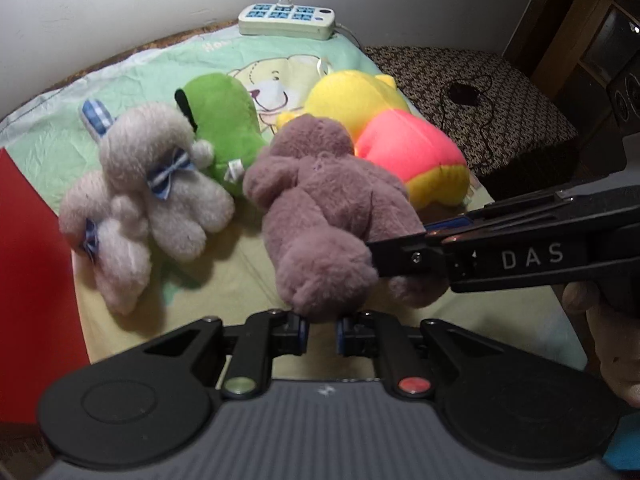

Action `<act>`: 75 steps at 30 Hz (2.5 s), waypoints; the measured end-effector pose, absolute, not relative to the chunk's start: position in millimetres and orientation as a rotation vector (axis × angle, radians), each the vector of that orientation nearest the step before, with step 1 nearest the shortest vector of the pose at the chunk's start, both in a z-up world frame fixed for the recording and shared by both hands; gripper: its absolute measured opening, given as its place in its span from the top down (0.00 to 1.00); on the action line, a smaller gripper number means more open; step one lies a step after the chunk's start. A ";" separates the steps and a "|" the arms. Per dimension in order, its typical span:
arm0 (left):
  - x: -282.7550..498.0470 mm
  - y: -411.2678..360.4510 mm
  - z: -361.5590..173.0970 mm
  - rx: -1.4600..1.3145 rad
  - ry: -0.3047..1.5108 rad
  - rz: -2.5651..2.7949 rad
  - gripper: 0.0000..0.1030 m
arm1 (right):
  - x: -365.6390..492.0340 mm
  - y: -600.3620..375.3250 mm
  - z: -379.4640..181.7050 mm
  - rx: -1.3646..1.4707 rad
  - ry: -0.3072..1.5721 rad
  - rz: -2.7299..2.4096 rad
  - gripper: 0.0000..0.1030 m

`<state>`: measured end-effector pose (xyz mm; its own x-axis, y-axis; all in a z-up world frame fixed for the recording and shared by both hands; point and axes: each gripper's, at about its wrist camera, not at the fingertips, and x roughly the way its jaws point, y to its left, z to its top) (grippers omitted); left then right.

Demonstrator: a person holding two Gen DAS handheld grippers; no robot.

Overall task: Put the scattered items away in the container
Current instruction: 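Grasp the teddy bear with the right gripper and lift it, then carry the held teddy bear with the right gripper to the red box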

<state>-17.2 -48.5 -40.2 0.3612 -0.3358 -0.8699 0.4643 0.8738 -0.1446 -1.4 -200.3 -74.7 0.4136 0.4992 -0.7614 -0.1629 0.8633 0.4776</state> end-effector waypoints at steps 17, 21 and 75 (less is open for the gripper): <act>-60.7 -34.2 -56.6 0.154 1.088 -0.562 0.18 | -43.0 -193.2 -89.8 0.351 1.084 0.354 0.46; -46.2 -36.1 -59.8 0.134 1.059 -0.530 0.07 | -29.4 -194.1 -95.7 0.406 1.080 0.323 0.45; -76.8 99.8 65.2 0.065 0.721 -0.638 0.45 | -49.8 -76.1 15.2 0.503 0.799 0.402 0.50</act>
